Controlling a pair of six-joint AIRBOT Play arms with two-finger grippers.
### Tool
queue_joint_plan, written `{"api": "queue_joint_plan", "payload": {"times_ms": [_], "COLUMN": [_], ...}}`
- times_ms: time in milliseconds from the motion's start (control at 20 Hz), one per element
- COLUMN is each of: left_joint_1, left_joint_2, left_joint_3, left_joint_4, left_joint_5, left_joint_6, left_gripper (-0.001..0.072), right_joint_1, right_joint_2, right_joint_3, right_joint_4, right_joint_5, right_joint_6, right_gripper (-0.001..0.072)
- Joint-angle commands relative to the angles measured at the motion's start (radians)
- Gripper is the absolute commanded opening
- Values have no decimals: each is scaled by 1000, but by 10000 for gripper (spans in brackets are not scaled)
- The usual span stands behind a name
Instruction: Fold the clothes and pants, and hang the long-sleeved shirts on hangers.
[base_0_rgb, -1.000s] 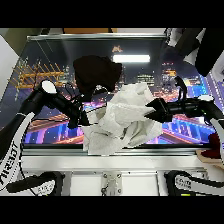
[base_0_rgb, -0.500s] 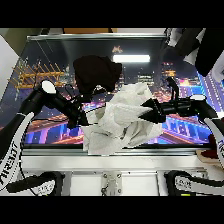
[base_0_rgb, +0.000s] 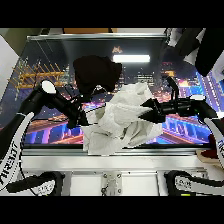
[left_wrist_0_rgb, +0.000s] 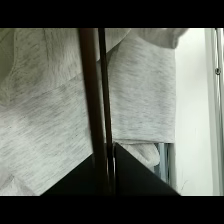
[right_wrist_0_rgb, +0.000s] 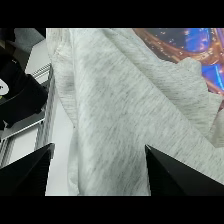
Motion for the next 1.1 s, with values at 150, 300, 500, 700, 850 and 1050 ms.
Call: {"api": "queue_joint_plan", "payload": {"times_ms": [150, 300, 500, 700, 850, 1050], "left_joint_1": [-1, -1, -1, -1, -1, 0], "left_joint_2": [0, 0, 0, 0, 0, 0], "left_joint_3": [0, 0, 0, 0, 0, 0], "left_joint_4": [-3, -3, -3, -3, -2, 6], "left_joint_5": [1, 1, 1, 4, 4, 1], "left_joint_6": [0, 0, 0, 0, 0, -1], "left_gripper": [15, 15, 15, 16, 16, 17], "right_joint_1": [0, 0, 0, 0, 0, 0], "right_joint_2": [-1, -1, -1, -1, -1, -1], "right_joint_3": [0, 0, 0, -1, -1, -1], "right_joint_4": [0, 0, 1, 0, 0, 0], "right_joint_5": [-8, -8, -8, -8, -8, -8], "right_joint_6": [0, -3, -15, -15, -15, -16], "right_gripper": [603, 14, 15, 16, 14, 11]}}
